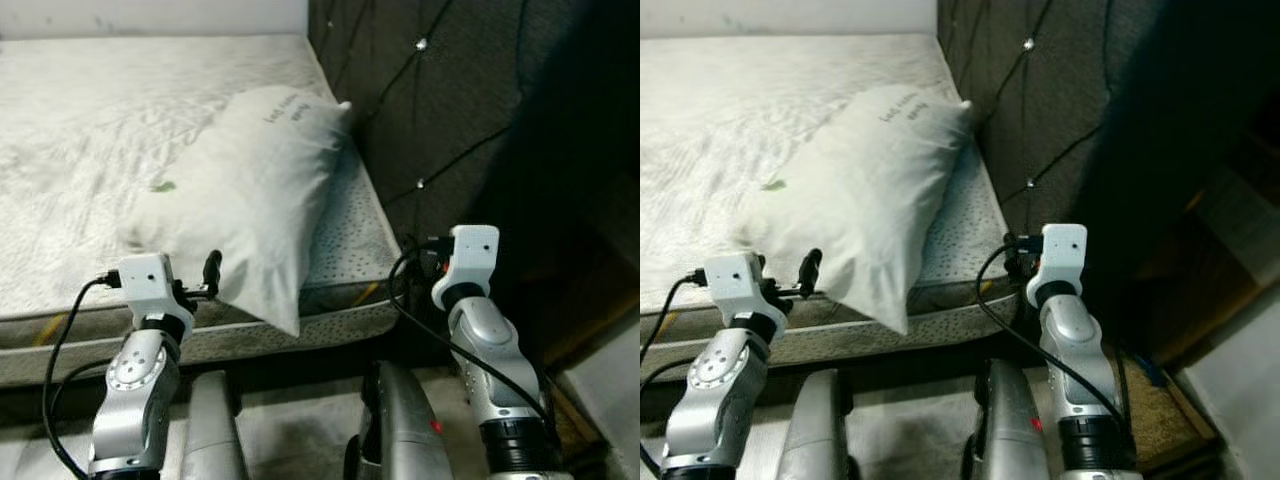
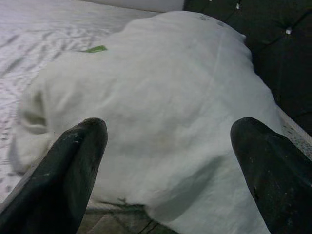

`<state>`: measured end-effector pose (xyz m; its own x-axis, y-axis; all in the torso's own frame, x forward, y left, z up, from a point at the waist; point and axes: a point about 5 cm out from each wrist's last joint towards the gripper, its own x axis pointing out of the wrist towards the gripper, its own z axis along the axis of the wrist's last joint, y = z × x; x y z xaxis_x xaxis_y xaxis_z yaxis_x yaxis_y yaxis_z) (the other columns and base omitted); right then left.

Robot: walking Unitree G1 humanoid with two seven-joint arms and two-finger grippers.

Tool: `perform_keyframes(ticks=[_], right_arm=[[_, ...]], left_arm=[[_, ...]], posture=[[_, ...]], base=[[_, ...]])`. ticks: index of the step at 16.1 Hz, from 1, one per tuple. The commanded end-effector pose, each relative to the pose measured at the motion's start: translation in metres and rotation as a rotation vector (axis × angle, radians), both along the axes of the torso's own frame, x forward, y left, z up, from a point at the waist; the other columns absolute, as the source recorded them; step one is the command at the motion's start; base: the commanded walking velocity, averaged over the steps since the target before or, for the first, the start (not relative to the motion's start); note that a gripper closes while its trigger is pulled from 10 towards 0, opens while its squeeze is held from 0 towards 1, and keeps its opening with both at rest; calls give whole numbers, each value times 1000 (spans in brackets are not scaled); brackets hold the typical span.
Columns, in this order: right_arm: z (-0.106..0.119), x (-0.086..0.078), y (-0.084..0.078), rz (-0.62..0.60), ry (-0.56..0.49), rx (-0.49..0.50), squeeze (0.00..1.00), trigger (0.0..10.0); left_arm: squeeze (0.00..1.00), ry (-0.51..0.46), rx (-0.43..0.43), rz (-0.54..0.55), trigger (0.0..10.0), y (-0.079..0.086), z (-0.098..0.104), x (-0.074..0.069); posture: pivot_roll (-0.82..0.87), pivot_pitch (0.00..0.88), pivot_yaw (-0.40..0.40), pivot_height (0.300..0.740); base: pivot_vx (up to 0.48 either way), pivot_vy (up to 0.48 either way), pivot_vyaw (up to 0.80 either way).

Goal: Clean up the room

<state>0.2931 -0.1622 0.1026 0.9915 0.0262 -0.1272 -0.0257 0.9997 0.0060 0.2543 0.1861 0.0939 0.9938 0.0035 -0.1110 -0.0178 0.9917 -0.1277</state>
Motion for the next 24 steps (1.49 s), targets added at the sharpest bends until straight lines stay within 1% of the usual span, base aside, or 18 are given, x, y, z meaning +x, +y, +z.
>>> perform_keyframes(ticks=[1,4,7,9,10,11,13,14,15,16,19,20,21,22,23,24], right_arm=[[4,3,2,17,-12,1,0,10000],[5,3,3,34,-17,4,0,10000],[5,4,4,56,-17,-1,0,10000],[0,4,12,147,34,33,0,10000],[-7,3,20,240,97,29,0,10000],[-8,3,22,270,112,34,0,10000],[-9,5,25,352,146,2,0,10000],[-14,7,26,382,178,-36,0,10000],[-17,7,27,400,206,-53,0,10000],[-17,7,27,407,212,-53,0,10000],[-17,7,27,407,212,-53,0,10000],[-17,6,29,433,223,-48,0,10000],[-22,-13,40,701,352,-54,0,10000],[-22,-18,45,764,380,-46,0,10000],[-22,-21,48,792,387,-38,0,10000],[-23,-30,61,891,414,-27,0,10000]], left_arm=[[0,-16,-4,-15,10000,-3,5,1],[0,-9,-1,-13,10000,-3,4,1],[0,-2,5,-5,10000,-2,4,1],[0,9,23,11,10000,0,3,0],[0,15,42,18,10000,2,3,-3],[0,15,48,21,10000,3,3,-4],[0,17,80,41,10000,9,3,-15],[0,33,88,48,10000,10,0,-22],[0,40,93,51,10000,11,-1,-25],[0,40,95,51,10000,11,-1,-25],[0,40,95,51,10000,11,-1,-25],[0,40,98,52,10000,11,0,-25],[0,81,102,17,10000,13,-3,-30],[0,97,95,-1,10000,13,-6,-34],[0,109,98,-3,10000,13,-9,-37],[0,128,109,3,10000,17,-12,-47]], posture=[[27,0,-46,551],[26,0,-44,551],[29,0,-45,551],[35,0,-47,551],[39,0,-46,551],[44,0,-47,551],[62,0,-50,551],[75,0,-52,551],[86,0,-52,542],[86,0,-52,537],[86,0,-52,537],[89,0,-51,537],[93,0,-44,537],[98,0,-44,537],[102,0,-45,537],[121,0,-51,537]], base=[[480,0,0],[439,0,0],[188,0,0],[0,0,0],[0,0,0],[0,0,0],[0,0,0],[0,0,0],[0,0,0],[0,0,0],[0,0,0],[0,0,0],[0,0,0],[0,0,0],[0,0,0],[0,0,0]])
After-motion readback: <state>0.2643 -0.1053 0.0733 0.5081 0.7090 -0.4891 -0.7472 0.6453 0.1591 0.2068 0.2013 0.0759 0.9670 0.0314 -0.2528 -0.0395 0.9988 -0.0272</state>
